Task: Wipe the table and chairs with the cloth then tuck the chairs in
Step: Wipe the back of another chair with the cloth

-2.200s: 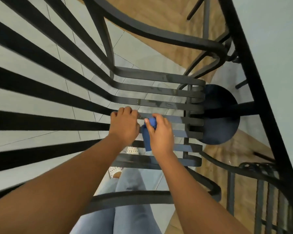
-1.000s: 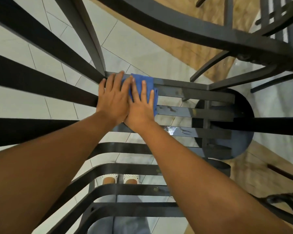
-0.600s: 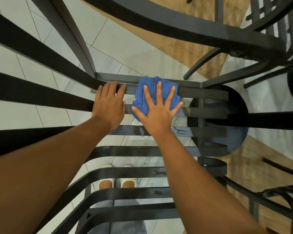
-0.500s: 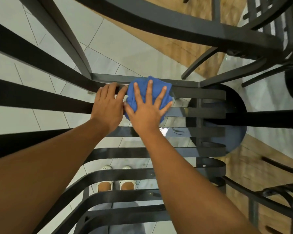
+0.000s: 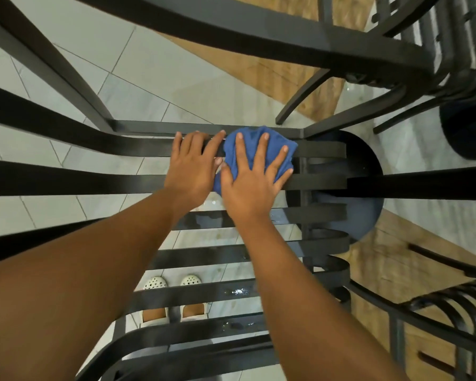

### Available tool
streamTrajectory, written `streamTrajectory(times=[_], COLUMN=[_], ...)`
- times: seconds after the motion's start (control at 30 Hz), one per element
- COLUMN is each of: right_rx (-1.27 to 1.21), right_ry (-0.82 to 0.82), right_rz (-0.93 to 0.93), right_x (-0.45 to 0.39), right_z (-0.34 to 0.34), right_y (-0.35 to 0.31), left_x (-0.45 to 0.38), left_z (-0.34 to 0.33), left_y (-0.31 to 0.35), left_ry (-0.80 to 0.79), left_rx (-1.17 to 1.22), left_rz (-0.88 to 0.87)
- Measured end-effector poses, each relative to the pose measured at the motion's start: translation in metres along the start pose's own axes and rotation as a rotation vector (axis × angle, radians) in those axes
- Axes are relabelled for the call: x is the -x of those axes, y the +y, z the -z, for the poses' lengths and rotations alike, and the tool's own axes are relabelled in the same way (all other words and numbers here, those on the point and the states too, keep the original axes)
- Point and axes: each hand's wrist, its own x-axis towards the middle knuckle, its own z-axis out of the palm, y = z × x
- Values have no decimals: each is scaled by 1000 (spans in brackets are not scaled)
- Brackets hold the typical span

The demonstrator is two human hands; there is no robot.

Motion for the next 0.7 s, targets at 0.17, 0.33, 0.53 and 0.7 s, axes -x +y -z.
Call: streamTrajectory(times=[0.17,0.33,0.53,0.7], right_rx=[36,-13,61,63], right_ry=[37,20,35,-9], right_rz=[-117,-298,266,92], right_x=[-22,-20,-5,-19], right_z=[14,11,1,14], right_y=[64,32,24,67], left_x=[-3,-4,10,32], left_z=[-1,5,29,45], left_y=[2,-2,-33,-51], left_ry=[-29,11,29,-88], left_rx=[-77,65,-64,-225], left_rz=[37,21,197,39])
